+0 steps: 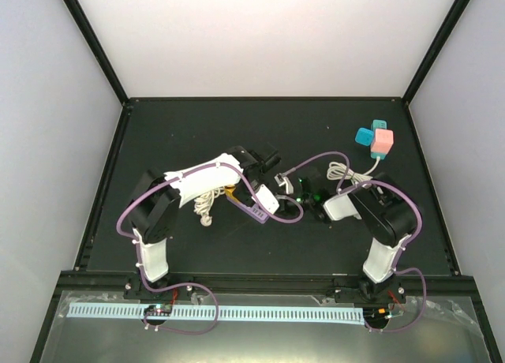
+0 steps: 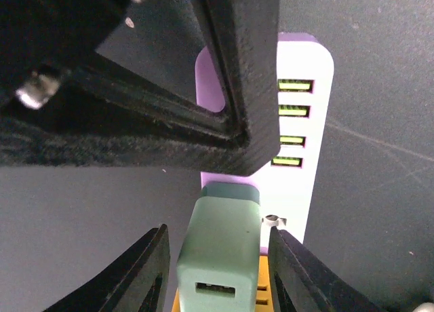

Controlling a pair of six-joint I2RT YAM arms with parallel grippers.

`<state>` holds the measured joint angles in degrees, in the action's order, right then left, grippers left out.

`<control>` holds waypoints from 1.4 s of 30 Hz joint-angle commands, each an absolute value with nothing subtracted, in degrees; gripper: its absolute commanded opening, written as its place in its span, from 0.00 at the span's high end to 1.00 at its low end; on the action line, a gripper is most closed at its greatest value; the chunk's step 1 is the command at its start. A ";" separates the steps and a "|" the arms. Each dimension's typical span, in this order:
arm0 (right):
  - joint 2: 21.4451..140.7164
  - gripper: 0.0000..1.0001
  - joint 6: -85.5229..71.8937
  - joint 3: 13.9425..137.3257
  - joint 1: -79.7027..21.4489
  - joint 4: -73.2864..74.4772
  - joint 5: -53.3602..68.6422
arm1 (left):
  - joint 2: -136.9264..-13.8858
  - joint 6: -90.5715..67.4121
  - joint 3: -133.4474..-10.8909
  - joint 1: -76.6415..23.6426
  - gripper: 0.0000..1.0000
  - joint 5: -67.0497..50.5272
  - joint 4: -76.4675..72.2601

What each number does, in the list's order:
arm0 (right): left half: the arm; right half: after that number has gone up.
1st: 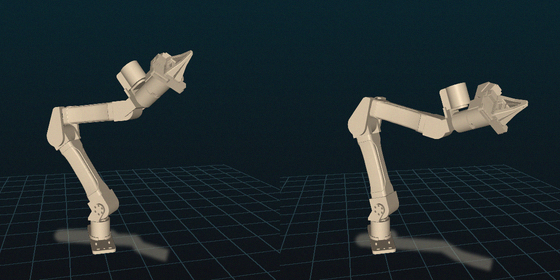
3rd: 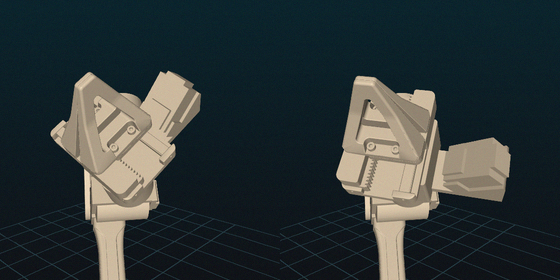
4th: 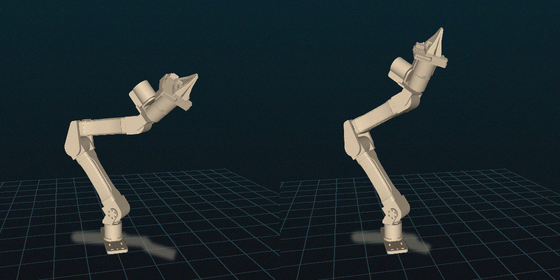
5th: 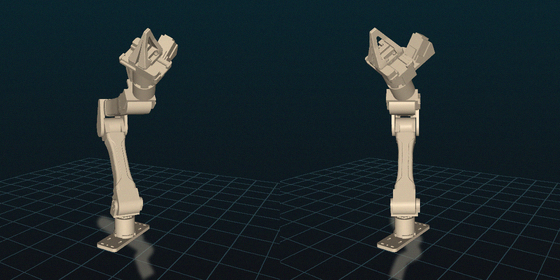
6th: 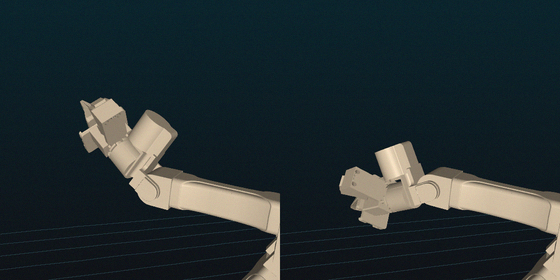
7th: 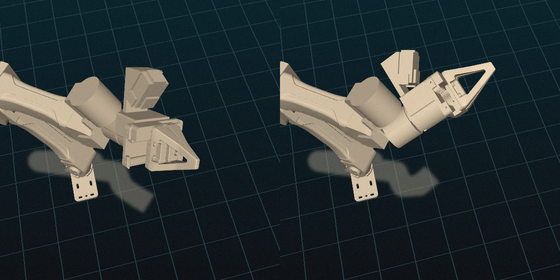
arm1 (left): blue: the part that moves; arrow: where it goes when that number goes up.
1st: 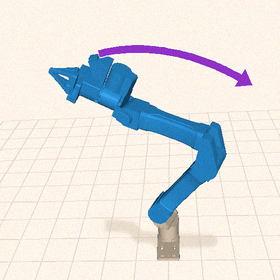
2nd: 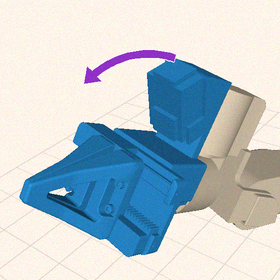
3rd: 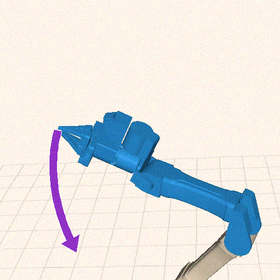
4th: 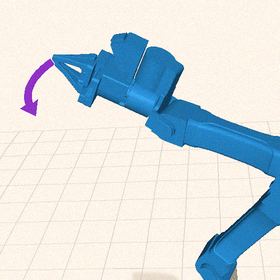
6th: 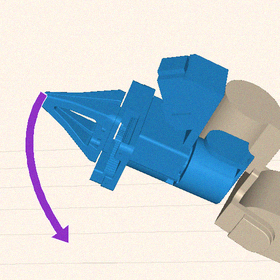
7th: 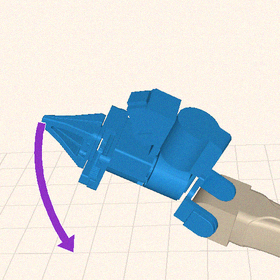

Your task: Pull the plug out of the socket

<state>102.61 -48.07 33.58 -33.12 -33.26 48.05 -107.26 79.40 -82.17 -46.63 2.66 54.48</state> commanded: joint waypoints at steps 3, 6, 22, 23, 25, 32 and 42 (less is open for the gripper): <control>103.88 0.89 -47.46 34.75 -34.27 -32.50 46.93 | -107.84 79.69 -83.01 -46.94 0.59 5.14 53.73; 105.18 0.90 -46.63 35.32 -34.39 -30.82 46.53 | -107.89 79.71 -82.73 -47.00 0.60 5.71 53.57; 108.84 0.93 -40.92 40.12 -34.28 -16.72 40.29 | -102.89 78.80 -83.82 -47.76 0.86 -0.51 55.30; 109.27 0.93 -40.88 40.41 -34.28 -16.08 40.04 | -102.70 78.93 -83.76 -47.82 0.87 -0.47 55.24; 109.95 0.93 -40.76 40.96 -34.29 -14.71 39.44 | -102.44 79.12 -83.66 -47.73 0.89 -0.39 55.04; 110.97 0.93 -40.20 41.07 -34.19 -13.81 38.34 | -102.16 79.96 -85.25 -47.73 0.90 -0.44 56.56; 110.47 0.94 -38.82 41.19 -34.18 -13.94 38.95 | -94.89 79.54 -87.94 -47.26 0.91 -0.04 61.97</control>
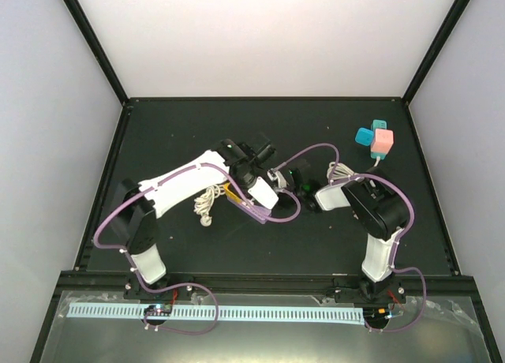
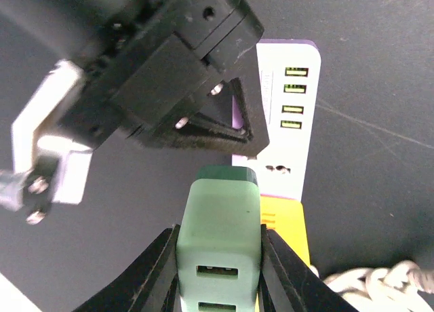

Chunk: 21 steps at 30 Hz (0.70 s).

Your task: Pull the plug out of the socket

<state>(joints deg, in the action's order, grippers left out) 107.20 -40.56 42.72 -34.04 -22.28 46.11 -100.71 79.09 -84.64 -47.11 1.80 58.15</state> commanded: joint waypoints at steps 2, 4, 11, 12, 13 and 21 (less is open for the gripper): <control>109.92 0.93 -38.53 41.13 -34.12 -14.54 39.43 | -92.18 78.71 -88.05 -46.72 0.92 -0.72 62.82; 109.13 0.93 -38.10 40.97 -34.19 -15.12 39.86 | -89.17 77.47 -87.99 -45.64 0.91 -1.84 63.60; 106.62 0.89 -36.50 41.11 -34.20 -16.52 41.53 | -78.81 72.18 -84.53 -38.91 0.90 -5.27 64.43; 106.02 0.88 -36.21 41.20 -34.19 -16.57 41.71 | -77.46 71.44 -83.66 -37.70 0.90 -5.90 64.67; 105.20 0.88 -35.90 41.33 -34.16 -16.53 41.95 | -76.12 70.64 -83.06 -36.30 0.90 -6.81 64.94; 97.73 0.79 -34.81 41.29 -34.28 -17.93 44.13 | -65.34 67.99 -76.81 -21.92 0.90 -14.43 66.71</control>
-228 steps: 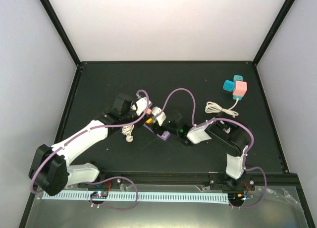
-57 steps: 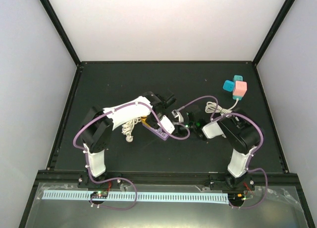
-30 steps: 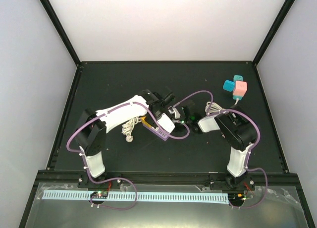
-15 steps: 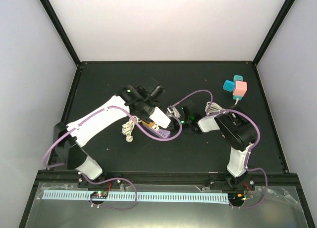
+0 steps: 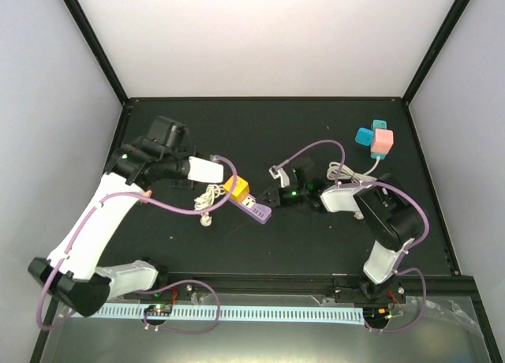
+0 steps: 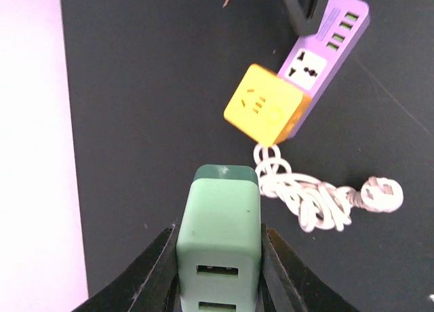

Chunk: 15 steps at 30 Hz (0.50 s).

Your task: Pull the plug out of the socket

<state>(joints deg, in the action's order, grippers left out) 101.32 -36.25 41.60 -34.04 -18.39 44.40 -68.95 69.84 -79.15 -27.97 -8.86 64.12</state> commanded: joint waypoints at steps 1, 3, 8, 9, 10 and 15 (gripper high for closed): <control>97.28 0.77 -34.54 41.38 -34.28 -17.86 44.32 | -64.63 67.87 -75.56 -20.14 0.90 -14.48 67.06; 96.17 0.76 -34.03 41.41 -34.29 -17.82 44.19 | -64.12 67.24 -73.47 -16.74 0.90 -14.29 68.21; 94.42 0.69 -32.50 41.13 -34.28 -17.50 43.52 | -64.77 65.15 -67.68 -6.60 0.88 -12.79 66.49; 94.21 0.67 -32.17 41.09 -34.26 -17.49 43.51 | -64.58 64.67 -66.09 -5.11 0.88 -12.26 64.83; 94.07 0.65 -31.87 41.13 -34.27 -17.51 43.48 | -64.36 64.34 -64.47 -4.30 0.88 -11.25 62.78; 94.05 0.55 -31.66 40.87 -34.29 -18.02 43.75 | -65.43 63.24 -54.42 -3.68 0.87 -1.55 49.04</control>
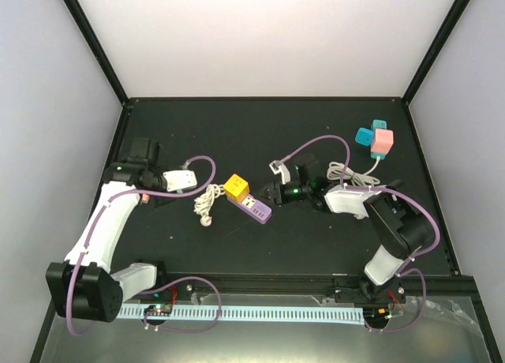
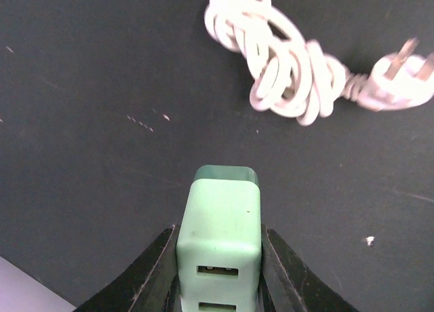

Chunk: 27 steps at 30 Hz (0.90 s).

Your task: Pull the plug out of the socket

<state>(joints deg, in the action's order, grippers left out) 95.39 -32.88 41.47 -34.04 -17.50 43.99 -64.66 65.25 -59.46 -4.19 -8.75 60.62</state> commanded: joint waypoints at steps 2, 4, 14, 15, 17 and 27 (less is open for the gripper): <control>94.13 0.51 -31.51 40.83 -34.28 -18.02 43.79 | -68.30 62.11 -53.45 -3.40 0.87 1.74 44.78; 94.11 0.47 -31.26 40.95 -34.27 -17.87 43.69 | -71.96 61.51 -52.91 -3.27 0.87 5.28 40.93; 94.14 0.39 -30.59 41.22 -34.20 -17.35 43.59 | -83.33 64.73 -47.49 -2.33 0.85 19.35 14.50; 94.27 0.39 -30.60 41.15 -34.20 -17.40 43.59 | -84.19 64.91 -46.98 -2.29 0.85 19.75 12.69; 94.23 0.38 -30.59 41.13 -34.20 -17.45 43.68 | -85.92 64.68 -46.58 -2.05 0.84 20.02 9.86; 94.61 0.36 -30.43 41.13 -34.19 -17.23 43.51 | -89.10 63.96 -39.05 -1.64 0.76 19.62 3.30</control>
<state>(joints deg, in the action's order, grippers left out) 95.37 -31.33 41.32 -34.04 -17.06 43.90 -88.51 64.10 -41.87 -2.42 19.03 6.57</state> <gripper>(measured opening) 0.634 0.288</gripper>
